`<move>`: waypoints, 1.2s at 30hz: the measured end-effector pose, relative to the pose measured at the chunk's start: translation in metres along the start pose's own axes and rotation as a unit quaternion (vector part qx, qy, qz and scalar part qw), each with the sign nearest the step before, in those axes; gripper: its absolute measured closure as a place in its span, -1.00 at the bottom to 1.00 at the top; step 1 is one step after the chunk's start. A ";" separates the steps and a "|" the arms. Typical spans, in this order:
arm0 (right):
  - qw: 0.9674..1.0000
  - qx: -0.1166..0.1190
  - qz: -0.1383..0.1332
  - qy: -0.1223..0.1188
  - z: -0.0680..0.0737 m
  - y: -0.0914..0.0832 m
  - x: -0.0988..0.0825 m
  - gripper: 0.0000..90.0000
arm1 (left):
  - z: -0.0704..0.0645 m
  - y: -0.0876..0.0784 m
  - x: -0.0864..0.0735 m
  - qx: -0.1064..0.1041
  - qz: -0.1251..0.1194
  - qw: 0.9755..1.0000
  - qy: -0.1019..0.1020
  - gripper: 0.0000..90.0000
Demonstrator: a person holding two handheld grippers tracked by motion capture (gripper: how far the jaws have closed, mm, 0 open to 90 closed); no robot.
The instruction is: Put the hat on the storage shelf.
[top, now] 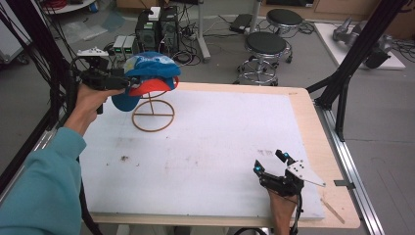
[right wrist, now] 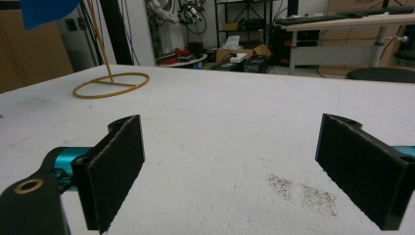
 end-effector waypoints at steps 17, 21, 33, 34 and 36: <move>1.000 -0.001 0.000 -0.002 0.000 0.000 0.000 -0.78 | -0.010 -0.021 -0.012 -0.037 -0.018 0.999 0.027 -0.87; 1.000 -0.002 -0.001 -0.003 0.000 0.000 0.000 -0.78 | -0.009 -0.033 -0.026 -0.038 -0.027 0.998 0.037 -0.87; 1.000 -0.003 -0.001 -0.006 0.000 0.000 0.000 -0.78 | -0.004 -0.073 -0.103 -0.045 -0.045 0.996 0.064 -0.87; 1.000 -0.002 0.000 -0.006 0.001 0.000 0.000 -0.78 | -0.002 -0.075 -0.109 -0.043 -0.044 0.996 0.064 -0.87; 1.000 -0.002 -0.001 -0.007 0.001 0.000 0.000 -0.78 | 0.000 -0.077 -0.121 -0.040 -0.044 0.996 0.062 -0.87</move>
Point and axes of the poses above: each handheld gripper's, and its own axes: y roughly forward along the jaws, x roughly out of its top, z roughly to its left, the point moved 4 cm from there along y, roughly forward along the jaws, and after that the axes turned 7 degrees about -y, right-handed, at the moved point
